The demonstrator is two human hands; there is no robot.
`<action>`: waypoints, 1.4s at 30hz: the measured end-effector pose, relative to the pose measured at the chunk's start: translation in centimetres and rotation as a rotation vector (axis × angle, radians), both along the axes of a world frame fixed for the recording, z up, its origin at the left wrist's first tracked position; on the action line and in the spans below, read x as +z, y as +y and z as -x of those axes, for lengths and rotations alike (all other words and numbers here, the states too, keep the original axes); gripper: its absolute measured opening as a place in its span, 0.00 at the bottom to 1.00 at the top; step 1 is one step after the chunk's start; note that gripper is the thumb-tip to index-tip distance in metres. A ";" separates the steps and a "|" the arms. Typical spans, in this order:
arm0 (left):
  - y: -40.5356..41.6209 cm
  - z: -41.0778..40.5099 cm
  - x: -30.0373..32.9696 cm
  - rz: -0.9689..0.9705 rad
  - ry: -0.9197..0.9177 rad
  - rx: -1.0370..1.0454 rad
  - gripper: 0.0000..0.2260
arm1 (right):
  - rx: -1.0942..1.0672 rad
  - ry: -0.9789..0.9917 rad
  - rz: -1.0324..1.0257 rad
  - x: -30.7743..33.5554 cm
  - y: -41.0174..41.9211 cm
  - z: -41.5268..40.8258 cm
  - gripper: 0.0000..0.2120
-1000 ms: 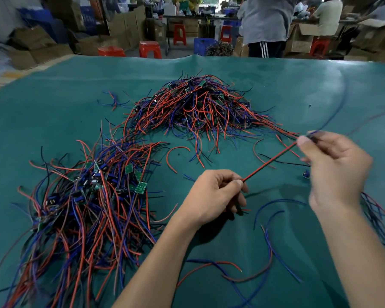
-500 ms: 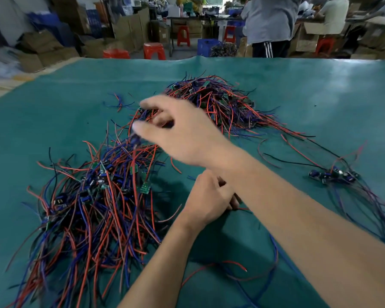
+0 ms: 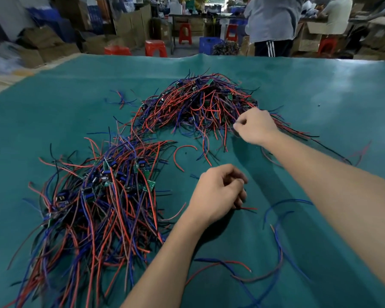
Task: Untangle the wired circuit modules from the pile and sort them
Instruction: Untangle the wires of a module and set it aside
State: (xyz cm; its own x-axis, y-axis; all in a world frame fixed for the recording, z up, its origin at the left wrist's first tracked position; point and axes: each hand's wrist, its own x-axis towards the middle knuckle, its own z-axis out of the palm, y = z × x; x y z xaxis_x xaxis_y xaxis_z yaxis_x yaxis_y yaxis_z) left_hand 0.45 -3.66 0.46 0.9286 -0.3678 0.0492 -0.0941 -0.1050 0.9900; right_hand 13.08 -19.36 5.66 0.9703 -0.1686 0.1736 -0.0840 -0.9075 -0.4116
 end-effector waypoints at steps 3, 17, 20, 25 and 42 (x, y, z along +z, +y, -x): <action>0.1 -0.1 -0.1 0.004 0.006 0.001 0.09 | -0.020 -0.101 -0.034 0.0 0.1 1.0 0.11; -0.1 0.0 -0.2 0.060 0.007 0.044 0.11 | 0.036 -0.327 -0.089 2.2 -1.7 11.7 0.16; 0.0 0.0 0.0 0.099 0.028 0.098 0.19 | 0.233 -0.332 -0.113 1.0 0.9 15.5 0.13; 0.5 -0.5 0.0 -0.167 -0.180 0.190 0.17 | 0.404 -0.245 -0.172 -1.9 3.2 17.3 0.11; 0.4 -0.1 0.3 -0.030 -0.089 0.186 0.11 | 0.513 0.050 -0.588 -2.8 3.3 17.6 0.11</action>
State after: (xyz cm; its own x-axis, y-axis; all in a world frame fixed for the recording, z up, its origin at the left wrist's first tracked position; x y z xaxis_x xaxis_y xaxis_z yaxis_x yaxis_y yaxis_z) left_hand 0.56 -3.31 0.76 0.9732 -0.1927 0.1253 -0.1568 -0.1583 0.9749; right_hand -4.55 -16.09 2.88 0.9562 0.2523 0.1487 0.2558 -0.4720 -0.8437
